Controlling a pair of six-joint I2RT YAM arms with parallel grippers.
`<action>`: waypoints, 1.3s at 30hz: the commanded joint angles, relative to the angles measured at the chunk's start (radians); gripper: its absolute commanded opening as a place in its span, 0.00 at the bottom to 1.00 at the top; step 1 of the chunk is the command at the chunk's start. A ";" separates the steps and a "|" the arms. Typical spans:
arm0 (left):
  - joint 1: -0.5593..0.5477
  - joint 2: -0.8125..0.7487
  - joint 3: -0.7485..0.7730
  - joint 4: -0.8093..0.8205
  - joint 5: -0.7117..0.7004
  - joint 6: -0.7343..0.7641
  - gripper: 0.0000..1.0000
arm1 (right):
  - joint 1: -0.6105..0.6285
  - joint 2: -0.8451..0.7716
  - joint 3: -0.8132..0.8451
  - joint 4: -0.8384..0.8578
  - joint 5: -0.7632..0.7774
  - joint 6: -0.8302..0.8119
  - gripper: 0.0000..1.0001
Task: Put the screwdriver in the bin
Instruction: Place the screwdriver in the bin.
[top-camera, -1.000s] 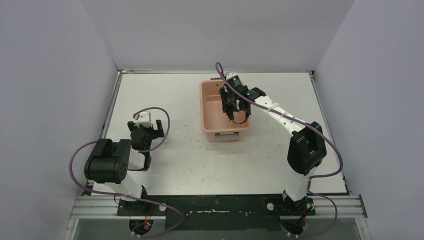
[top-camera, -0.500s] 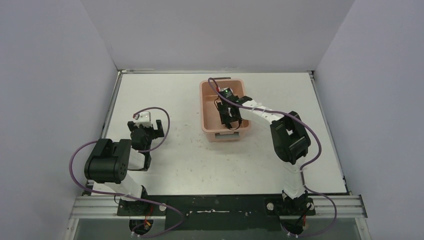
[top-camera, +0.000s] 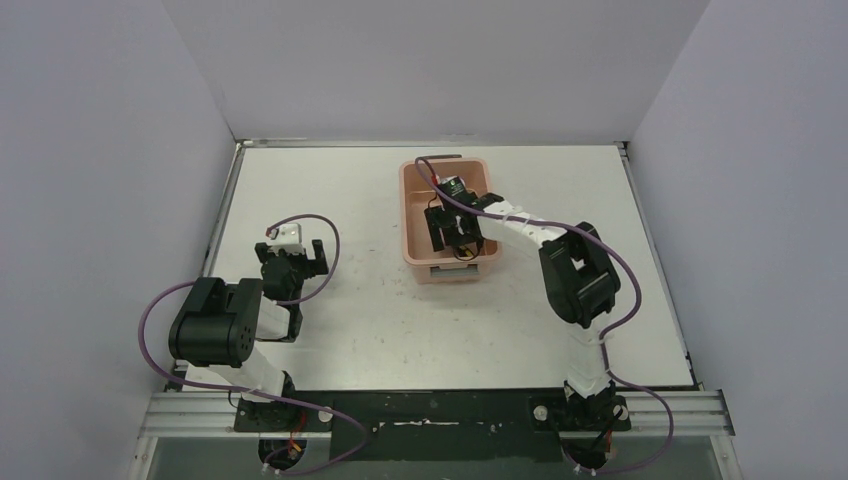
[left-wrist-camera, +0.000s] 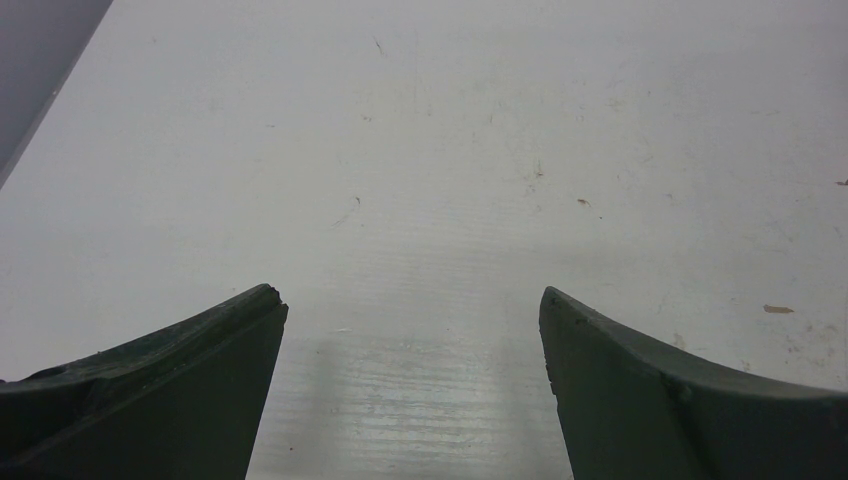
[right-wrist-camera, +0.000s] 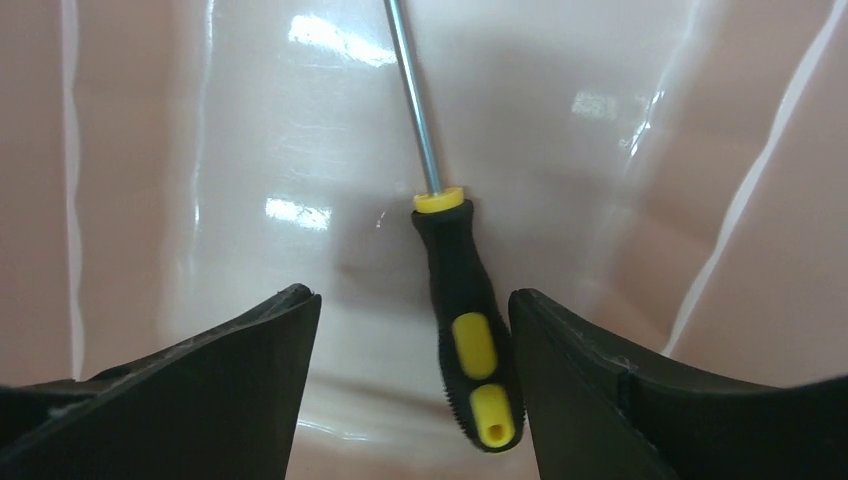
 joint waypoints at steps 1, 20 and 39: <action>-0.001 -0.006 0.018 0.029 0.006 0.009 0.97 | 0.001 -0.099 0.043 0.005 0.021 0.002 0.73; -0.001 -0.007 0.017 0.029 0.006 0.009 0.97 | 0.009 -0.271 0.167 -0.105 0.088 0.017 1.00; -0.001 -0.005 0.018 0.029 0.006 0.010 0.97 | -0.121 -0.362 0.134 -0.113 0.079 -0.041 1.00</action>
